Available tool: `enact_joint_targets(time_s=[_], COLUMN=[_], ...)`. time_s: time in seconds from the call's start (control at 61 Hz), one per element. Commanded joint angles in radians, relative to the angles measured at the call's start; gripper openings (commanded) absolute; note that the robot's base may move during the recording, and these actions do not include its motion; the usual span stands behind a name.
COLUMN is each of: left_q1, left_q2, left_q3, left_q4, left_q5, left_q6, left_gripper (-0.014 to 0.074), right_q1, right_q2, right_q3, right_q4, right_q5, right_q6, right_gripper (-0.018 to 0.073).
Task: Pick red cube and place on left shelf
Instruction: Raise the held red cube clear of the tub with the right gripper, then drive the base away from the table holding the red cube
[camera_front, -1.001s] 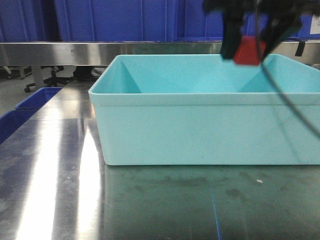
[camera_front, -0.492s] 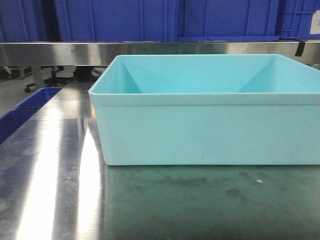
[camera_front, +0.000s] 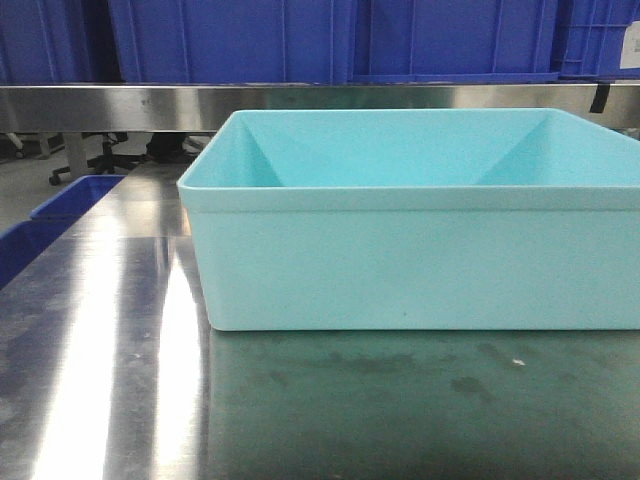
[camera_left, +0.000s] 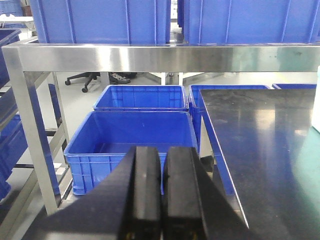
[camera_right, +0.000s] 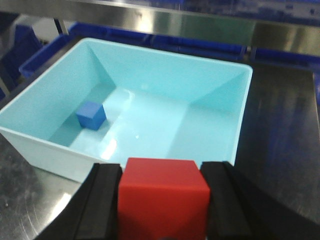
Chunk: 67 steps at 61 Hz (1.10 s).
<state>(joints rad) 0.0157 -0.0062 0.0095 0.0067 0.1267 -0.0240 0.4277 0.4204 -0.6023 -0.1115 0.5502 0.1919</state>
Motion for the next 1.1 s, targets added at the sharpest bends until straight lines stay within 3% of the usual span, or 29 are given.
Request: enact_joint_targets(time_s=[0.0, 1.083], left_q1=[-0.01, -0.01], left_q2=[-0.015, -0.015], left_q3=[0.023, 0.023], left_q4=[-0.007, -0.007], left_q5=[-0.087, -0.087], left_q6=[-0.001, -0.001], left_gripper=[0.0102, 0.0102], right_q1=[-0.001, -0.001], right_q2=[-0.048, -0.086], right_q3=[0.01, 0.03], right_q4=[-0.029, -0.029], right_q5=[-0.157, -0.175], right_q6=[-0.015, -0.015], right_gripper=[0.0079, 0.0079])
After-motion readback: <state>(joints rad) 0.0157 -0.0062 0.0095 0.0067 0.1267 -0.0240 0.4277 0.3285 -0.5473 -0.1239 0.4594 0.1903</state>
